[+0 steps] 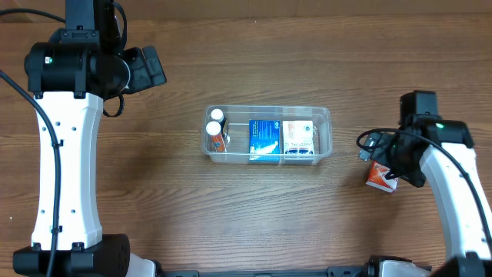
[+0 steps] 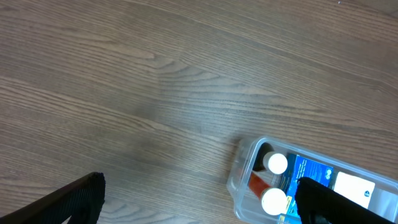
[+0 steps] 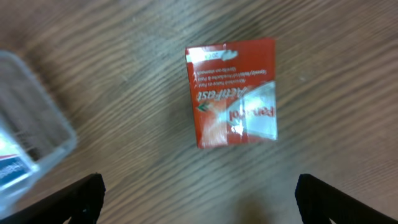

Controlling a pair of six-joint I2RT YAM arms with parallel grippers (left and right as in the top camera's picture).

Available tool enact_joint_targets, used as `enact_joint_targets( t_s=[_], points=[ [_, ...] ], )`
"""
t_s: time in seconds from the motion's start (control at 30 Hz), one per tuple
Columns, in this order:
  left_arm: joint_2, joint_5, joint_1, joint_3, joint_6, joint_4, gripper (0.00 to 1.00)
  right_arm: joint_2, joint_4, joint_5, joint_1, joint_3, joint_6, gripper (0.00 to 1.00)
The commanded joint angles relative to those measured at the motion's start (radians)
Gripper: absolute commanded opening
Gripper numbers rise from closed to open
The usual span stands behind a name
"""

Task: Pack container
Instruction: 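Grasp the red Panadol box with the right gripper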

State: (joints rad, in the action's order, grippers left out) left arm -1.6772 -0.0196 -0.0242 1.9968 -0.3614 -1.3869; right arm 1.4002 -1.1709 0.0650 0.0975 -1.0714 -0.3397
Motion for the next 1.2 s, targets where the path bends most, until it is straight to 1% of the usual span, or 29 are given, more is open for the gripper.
enact_joint_targets(
  t_s=[0.0,0.1,0.17,0.2,0.27,0.43,0.57,0.87,0.97,1.0,1.07,1.13,1.17],
  points=[
    [0.003,-0.006,0.004,0.014,0.026,0.003,0.99,0.084,0.061,0.001,0.012,0.016,0.056,1.00],
    [0.003,-0.006,0.004,0.014,0.026,0.003,0.99,0.152,0.097,0.002,0.079,0.016,0.061,1.00],
    [0.003,-0.007,0.004,0.014,0.026,0.003,0.99,0.177,0.105,0.003,0.150,0.018,0.102,1.00],
    [0.003,-0.007,0.004,0.014,0.025,0.004,0.99,0.184,0.104,0.000,0.179,0.018,0.148,1.00],
    [0.003,-0.006,0.004,0.014,0.025,0.010,0.99,0.188,0.108,-0.028,0.211,0.019,0.185,1.00],
    [0.003,-0.006,0.004,0.014,0.025,0.013,0.99,0.188,0.116,-0.114,0.214,0.019,0.268,1.00],
    [0.003,-0.006,0.004,0.014,0.025,0.014,0.99,0.197,0.119,-0.119,0.214,0.023,0.289,1.00],
    [0.003,-0.006,0.004,0.014,0.026,0.014,0.99,0.386,0.157,-0.120,0.214,0.023,0.292,1.00],
    [0.003,-0.006,0.004,0.014,0.026,0.013,0.99,0.411,0.169,-0.120,0.214,0.023,0.291,1.00],
    [0.003,-0.006,0.004,0.014,0.026,0.011,0.99,0.411,0.171,-0.120,0.214,0.023,0.291,0.97],
    [0.003,-0.006,0.004,0.014,0.026,0.011,0.99,0.411,0.171,-0.120,0.214,0.023,0.291,0.84],
    [0.003,-0.006,0.004,0.014,0.026,0.010,1.00,0.411,0.171,-0.120,0.214,0.023,0.291,0.73],
    [0.003,-0.006,0.004,0.014,0.025,0.010,1.00,0.411,0.171,-0.120,0.214,0.023,0.291,0.70]
  ],
)
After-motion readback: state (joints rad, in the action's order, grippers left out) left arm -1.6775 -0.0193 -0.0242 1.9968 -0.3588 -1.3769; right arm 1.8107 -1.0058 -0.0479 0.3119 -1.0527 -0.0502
